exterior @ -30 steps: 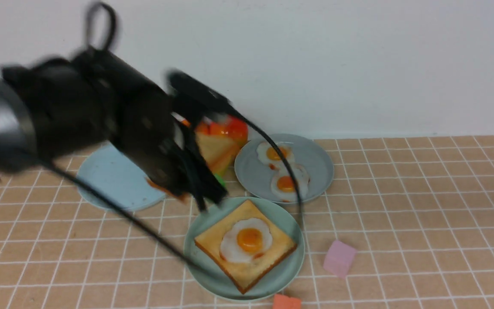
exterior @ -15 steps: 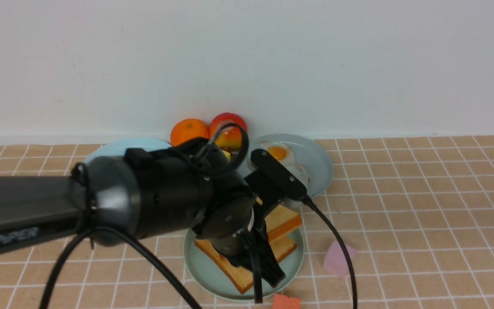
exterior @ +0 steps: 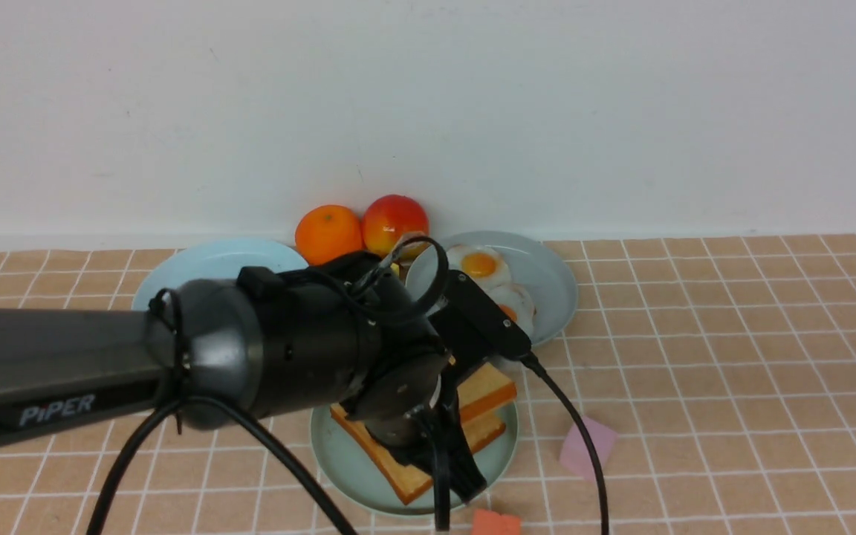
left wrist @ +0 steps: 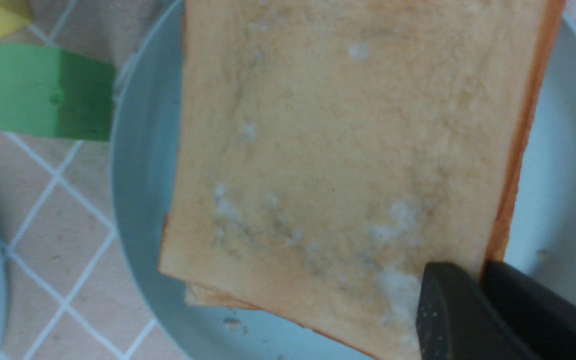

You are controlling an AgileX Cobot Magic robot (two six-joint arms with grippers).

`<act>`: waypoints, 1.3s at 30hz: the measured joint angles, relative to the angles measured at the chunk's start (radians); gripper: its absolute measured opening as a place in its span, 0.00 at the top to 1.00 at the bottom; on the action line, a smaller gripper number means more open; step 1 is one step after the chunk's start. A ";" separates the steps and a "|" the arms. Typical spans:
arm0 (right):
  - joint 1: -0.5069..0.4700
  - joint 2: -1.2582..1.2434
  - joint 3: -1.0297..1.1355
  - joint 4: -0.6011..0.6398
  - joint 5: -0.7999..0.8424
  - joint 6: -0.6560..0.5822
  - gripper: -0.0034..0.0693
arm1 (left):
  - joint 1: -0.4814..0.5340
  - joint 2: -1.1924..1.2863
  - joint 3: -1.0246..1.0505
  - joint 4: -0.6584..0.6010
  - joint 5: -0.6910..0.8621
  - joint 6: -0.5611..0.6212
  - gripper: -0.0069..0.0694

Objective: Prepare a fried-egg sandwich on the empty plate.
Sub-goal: Use the left arm to place a slice of bread on the fried egg in the middle

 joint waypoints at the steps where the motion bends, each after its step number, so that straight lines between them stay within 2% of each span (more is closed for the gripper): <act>1: 0.000 0.000 0.000 0.000 0.000 0.000 0.89 | -0.001 -0.012 0.000 0.009 0.011 -0.013 0.85; 8: 0.000 -0.001 0.000 0.000 -0.004 0.000 0.88 | -0.002 -0.094 -0.003 0.028 0.090 -0.055 0.85; 30: 0.000 -0.001 0.001 -0.014 -0.035 0.000 0.85 | -0.003 0.034 -0.009 0.029 0.031 -0.055 0.85; 33: 0.000 -0.001 0.001 -0.016 -0.035 0.000 0.85 | -0.003 0.034 -0.009 0.019 0.031 -0.055 0.81; 39: 0.000 -0.001 0.001 -0.021 -0.035 0.000 0.84 | -0.003 0.034 -0.009 -0.008 0.030 -0.055 0.68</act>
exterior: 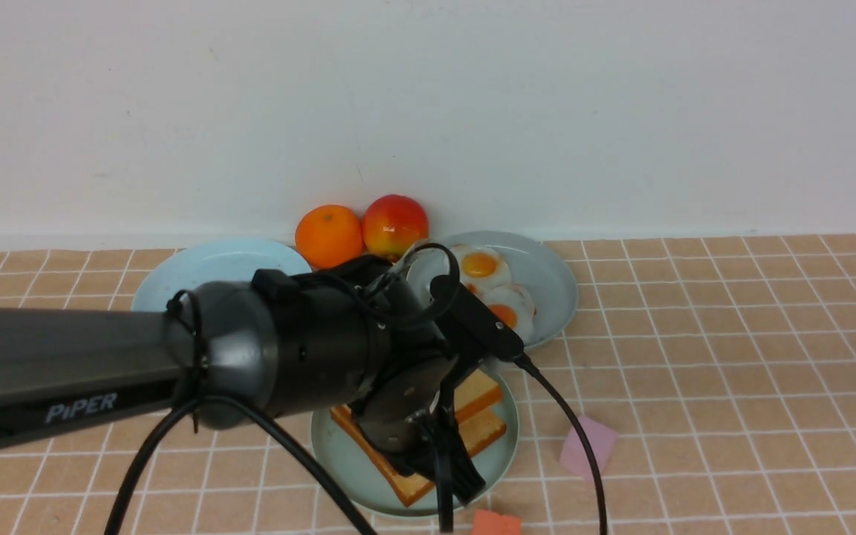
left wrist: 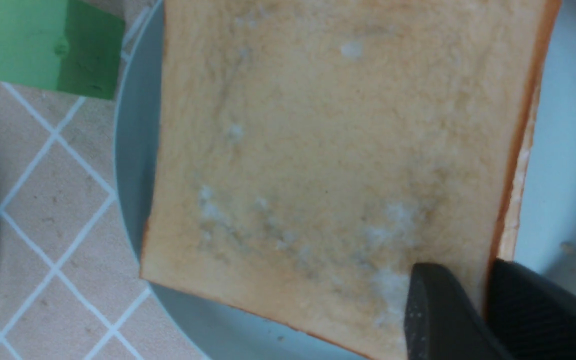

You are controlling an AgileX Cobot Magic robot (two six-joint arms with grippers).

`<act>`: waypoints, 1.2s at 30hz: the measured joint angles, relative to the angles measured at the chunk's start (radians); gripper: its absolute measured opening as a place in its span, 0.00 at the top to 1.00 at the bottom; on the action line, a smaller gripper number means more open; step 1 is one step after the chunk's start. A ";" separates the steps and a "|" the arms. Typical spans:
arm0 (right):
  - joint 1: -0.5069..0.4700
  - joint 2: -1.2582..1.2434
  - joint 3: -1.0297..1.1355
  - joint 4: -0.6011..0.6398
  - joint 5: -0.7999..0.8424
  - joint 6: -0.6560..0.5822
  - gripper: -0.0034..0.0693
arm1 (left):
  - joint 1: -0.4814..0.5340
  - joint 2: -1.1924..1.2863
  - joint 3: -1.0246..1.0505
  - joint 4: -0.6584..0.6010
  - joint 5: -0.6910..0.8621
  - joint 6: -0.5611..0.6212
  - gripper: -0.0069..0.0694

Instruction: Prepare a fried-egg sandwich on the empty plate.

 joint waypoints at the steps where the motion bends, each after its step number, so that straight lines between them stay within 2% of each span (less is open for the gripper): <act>1: 0.000 0.000 0.000 0.000 0.000 0.000 0.84 | 0.000 0.000 0.000 -0.005 0.000 0.000 0.65; 6: 0.000 0.000 0.000 -0.001 -0.003 0.000 0.84 | 0.000 0.000 0.000 -0.012 0.000 0.000 0.54; 14: 0.000 0.000 0.000 -0.003 -0.002 0.000 0.83 | 0.000 -0.058 0.001 -0.040 0.009 -0.003 0.52; 19: 0.000 0.000 0.000 -0.004 -0.002 0.000 0.83 | 0.000 -0.269 0.001 -0.127 0.012 -0.006 0.66; 21: 0.000 0.000 0.000 -0.004 -0.002 0.000 0.83 | 0.000 -0.374 0.008 -0.164 0.000 -0.006 0.75; 24: 0.000 -0.005 0.000 -0.016 -0.001 0.000 0.83 | 0.000 -0.568 0.077 -0.207 -0.096 -0.006 0.90; 30: 0.000 -0.062 0.004 -0.067 0.043 0.040 0.82 | 0.000 -0.893 0.320 -0.232 -0.295 -0.007 0.93; 31: 0.000 -0.100 0.018 -0.102 0.063 0.082 0.82 | 0.000 -0.999 0.431 -0.245 -0.361 -0.007 0.93; 36: 0.000 -0.220 0.089 -0.204 0.079 0.219 0.82 | 0.000 -1.217 0.687 -0.279 -0.496 -0.007 0.93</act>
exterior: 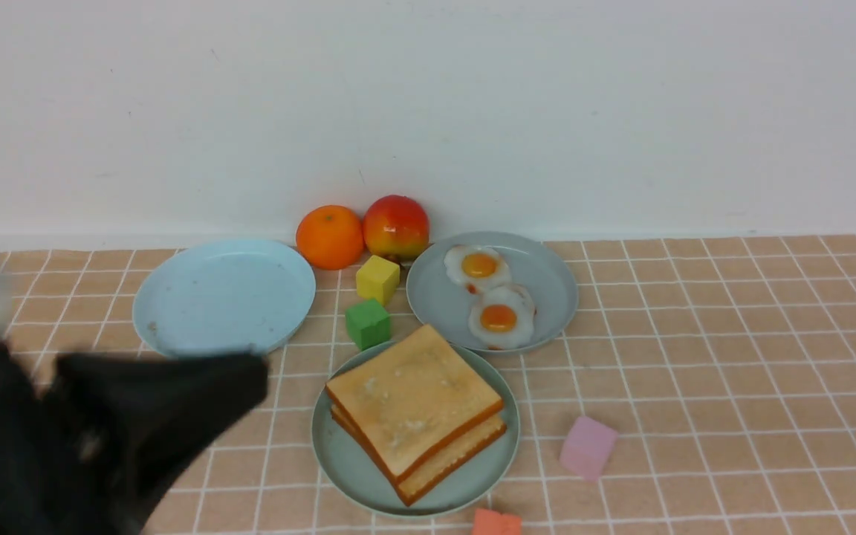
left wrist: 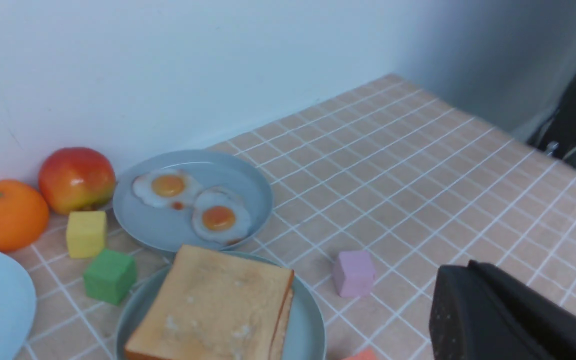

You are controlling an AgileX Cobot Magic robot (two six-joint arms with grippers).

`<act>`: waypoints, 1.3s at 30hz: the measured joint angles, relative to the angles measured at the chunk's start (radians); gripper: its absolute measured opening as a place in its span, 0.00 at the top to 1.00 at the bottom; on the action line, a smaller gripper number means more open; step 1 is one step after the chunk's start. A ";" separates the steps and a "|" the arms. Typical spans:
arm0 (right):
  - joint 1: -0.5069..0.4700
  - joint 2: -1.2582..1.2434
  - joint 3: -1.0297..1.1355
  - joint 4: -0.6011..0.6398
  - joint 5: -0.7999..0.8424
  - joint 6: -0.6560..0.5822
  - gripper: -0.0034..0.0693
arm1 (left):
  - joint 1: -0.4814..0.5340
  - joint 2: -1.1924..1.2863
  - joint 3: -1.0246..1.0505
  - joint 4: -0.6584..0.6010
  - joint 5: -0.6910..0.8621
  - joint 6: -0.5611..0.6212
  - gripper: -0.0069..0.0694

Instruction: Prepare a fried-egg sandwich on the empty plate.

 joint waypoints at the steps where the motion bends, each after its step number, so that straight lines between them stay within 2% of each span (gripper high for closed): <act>1: 0.000 -0.025 0.016 -0.017 0.002 0.028 0.82 | 0.000 -0.017 0.029 -0.001 -0.017 0.000 0.93; 4: 0.000 -0.128 0.078 -0.071 0.003 0.131 0.85 | 0.000 -0.139 0.151 -0.007 -0.100 0.000 0.93; 7: 0.000 -0.206 0.130 -0.110 -0.025 0.219 0.95 | 0.000 -0.201 0.213 -0.007 -0.141 0.000 0.93; 9: 0.000 -0.237 0.158 -0.123 -0.059 0.259 0.97 | 0.000 -0.216 0.238 -0.007 -0.141 0.000 0.93; 11: 0.000 -0.268 0.219 -0.158 -0.151 0.335 0.97 | 0.000 -0.224 0.263 -0.007 -0.147 0.000 0.93; 14: 0.000 -0.272 0.308 -0.206 -0.294 0.386 0.97 | 0.000 -0.224 0.282 -0.007 -0.134 0.000 0.93; 15: 0.000 -0.272 0.321 -0.209 -0.316 0.387 0.97 | 0.000 -0.224 0.284 -0.007 -0.131 0.000 0.93; 20: 0.000 -0.259 0.532 -0.263 -0.637 0.405 0.97 | 0.000 -0.224 0.293 -0.007 -0.076 0.000 0.93; 25: 0.000 -0.258 0.693 -0.263 -0.829 0.406 0.96 | 0.000 -0.224 0.293 -0.007 -0.047 0.000 0.93; 31: 0.000 -0.258 0.830 -0.268 -0.878 0.406 0.96 | 0.000 -0.224 0.293 -0.007 -0.037 0.000 0.93; 36: -0.005 -0.260 0.888 -0.352 -0.863 0.412 0.96 | 0.000 -0.224 0.293 -0.007 -0.036 0.000 0.93; 39: -0.069 -0.295 0.901 -0.384 -0.867 0.396 0.97 | 0.000 -0.224 0.293 -0.007 -0.036 0.000 0.93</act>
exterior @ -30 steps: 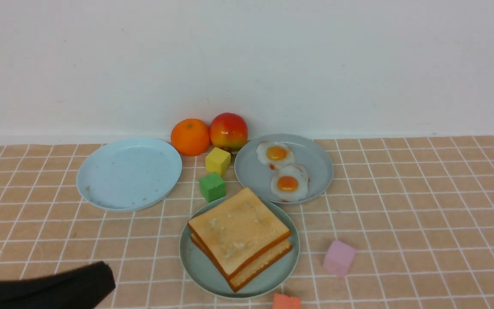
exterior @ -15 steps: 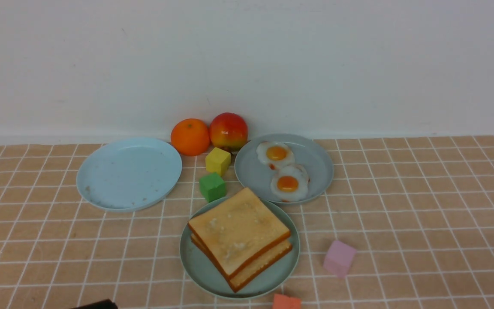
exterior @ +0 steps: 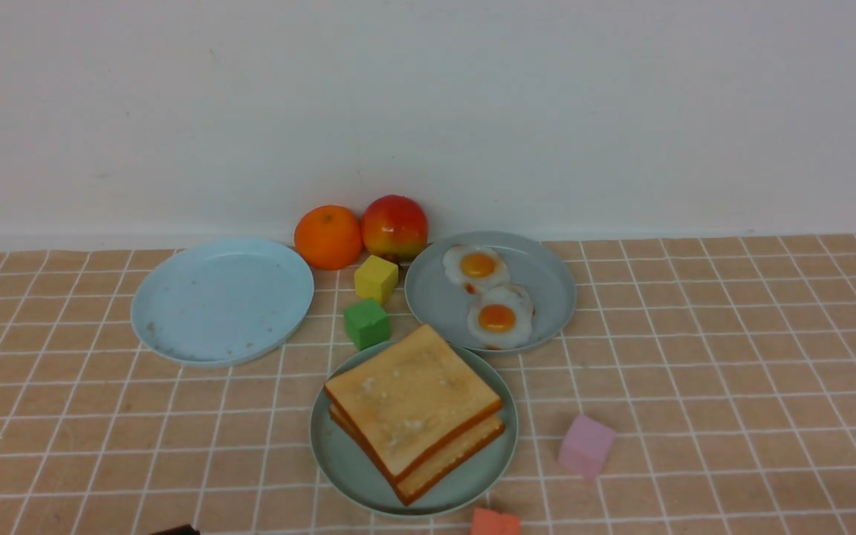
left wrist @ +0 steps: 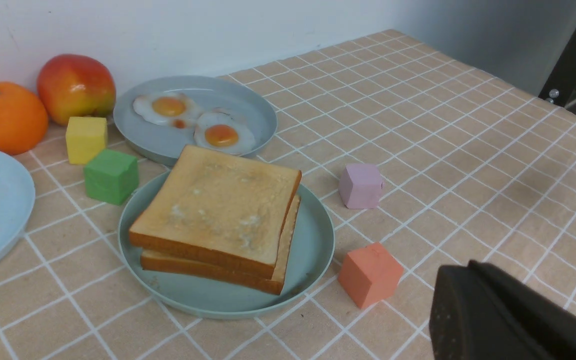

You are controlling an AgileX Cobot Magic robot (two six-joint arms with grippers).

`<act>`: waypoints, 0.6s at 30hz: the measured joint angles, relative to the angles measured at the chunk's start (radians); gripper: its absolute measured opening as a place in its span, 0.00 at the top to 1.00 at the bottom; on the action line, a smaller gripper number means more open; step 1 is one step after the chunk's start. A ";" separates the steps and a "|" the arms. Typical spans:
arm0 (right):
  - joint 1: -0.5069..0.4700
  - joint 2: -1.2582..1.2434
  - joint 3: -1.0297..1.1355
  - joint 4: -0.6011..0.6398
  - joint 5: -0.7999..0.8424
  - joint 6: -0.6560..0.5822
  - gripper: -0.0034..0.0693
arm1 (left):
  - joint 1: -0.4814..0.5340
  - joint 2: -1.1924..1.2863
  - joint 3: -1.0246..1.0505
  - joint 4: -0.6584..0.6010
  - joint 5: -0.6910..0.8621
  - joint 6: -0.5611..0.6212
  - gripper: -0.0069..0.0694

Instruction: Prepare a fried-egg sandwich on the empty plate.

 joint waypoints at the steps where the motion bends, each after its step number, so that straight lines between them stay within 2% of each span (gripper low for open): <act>1: -0.030 -0.010 0.004 0.002 -0.004 -0.016 0.97 | 0.000 0.000 0.000 0.000 0.000 0.000 0.93; 5: -0.103 -0.060 0.005 0.071 -0.007 -0.092 0.97 | 0.000 0.000 0.000 0.000 0.000 0.000 0.92; 9: -0.104 -0.085 0.005 0.142 -0.004 -0.193 0.97 | 0.000 0.000 0.000 0.000 0.000 0.000 0.92; 15: -0.104 -0.085 0.005 0.191 0.004 -0.227 0.97 | 0.000 0.001 0.000 0.000 0.002 0.000 0.91; 18: -0.104 -0.085 0.004 0.195 0.013 -0.285 0.97 | 0.000 0.002 0.000 0.000 0.002 0.000 0.90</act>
